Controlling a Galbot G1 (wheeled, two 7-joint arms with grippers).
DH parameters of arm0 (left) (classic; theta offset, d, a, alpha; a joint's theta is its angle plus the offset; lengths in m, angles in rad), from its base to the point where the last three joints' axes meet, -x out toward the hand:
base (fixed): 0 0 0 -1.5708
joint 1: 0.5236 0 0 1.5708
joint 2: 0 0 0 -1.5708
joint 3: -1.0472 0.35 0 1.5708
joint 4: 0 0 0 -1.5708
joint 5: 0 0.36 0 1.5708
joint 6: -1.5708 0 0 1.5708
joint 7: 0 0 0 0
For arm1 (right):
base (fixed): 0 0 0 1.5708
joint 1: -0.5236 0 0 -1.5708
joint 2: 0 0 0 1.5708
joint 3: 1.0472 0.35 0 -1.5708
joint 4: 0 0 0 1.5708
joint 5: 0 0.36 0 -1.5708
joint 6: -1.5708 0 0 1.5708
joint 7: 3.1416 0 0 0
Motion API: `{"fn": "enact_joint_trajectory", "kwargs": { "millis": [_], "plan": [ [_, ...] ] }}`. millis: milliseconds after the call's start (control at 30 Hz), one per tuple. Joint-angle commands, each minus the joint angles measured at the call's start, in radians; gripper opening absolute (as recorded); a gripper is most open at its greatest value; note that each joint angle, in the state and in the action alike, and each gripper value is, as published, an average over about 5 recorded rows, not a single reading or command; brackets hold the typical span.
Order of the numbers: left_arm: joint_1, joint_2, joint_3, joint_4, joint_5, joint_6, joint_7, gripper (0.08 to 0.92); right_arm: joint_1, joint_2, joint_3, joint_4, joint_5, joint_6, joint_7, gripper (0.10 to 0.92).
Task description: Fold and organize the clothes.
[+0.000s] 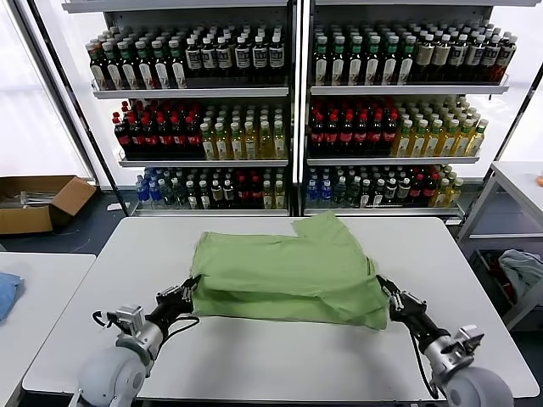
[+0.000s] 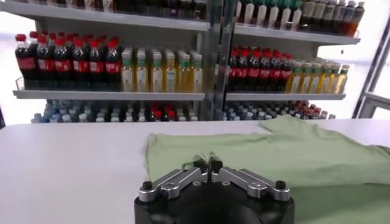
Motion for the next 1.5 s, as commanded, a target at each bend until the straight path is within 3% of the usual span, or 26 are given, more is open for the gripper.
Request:
{"fn": "enact_joint_trajectory", "kwargs": {
  "millis": [33, 400, 667, 800, 900, 1000, 1500],
  "plan": [
    [-0.101, -0.009, 0.036, 0.144, 0.001, -0.004, -0.007, 0.102, 0.127, 0.012, -0.075, -0.087, -0.097, -0.025, 0.045, 0.207],
    [0.032, -0.004, -0.05, 0.012, 0.029, -0.005, -0.061, 0.396, -0.216, -0.008, 0.072, 0.146, -0.16, -0.046, 0.078, 0.527],
    [0.141, -0.012, -0.07, -0.059, 0.045, -0.003, -0.084, 0.63, -0.281, 0.025, 0.045, 0.149, -0.2, -0.062, 0.093, 0.759],
    [0.152, -0.015, -0.048, -0.03, 0.064, -0.009, -0.081, 0.742, -0.28, 0.029, 0.029, 0.149, -0.209, -0.071, 0.102, 0.812],
    [0.151, -0.022, -0.033, -0.011, 0.075, -0.011, -0.08, 0.803, -0.272, 0.03, 0.018, 0.146, -0.208, -0.071, 0.107, 0.776],
    [0.148, -0.027, -0.023, 0.003, 0.076, -0.018, -0.076, 0.784, -0.258, 0.03, 0.009, 0.14, -0.201, -0.072, 0.112, 0.696],
    [0.147, -0.016, -0.021, 0.02, 0.077, -0.028, -0.049, 0.357, -0.228, 0.029, -0.007, 0.103, -0.154, -0.067, 0.12, 0.262]
  ]
}}
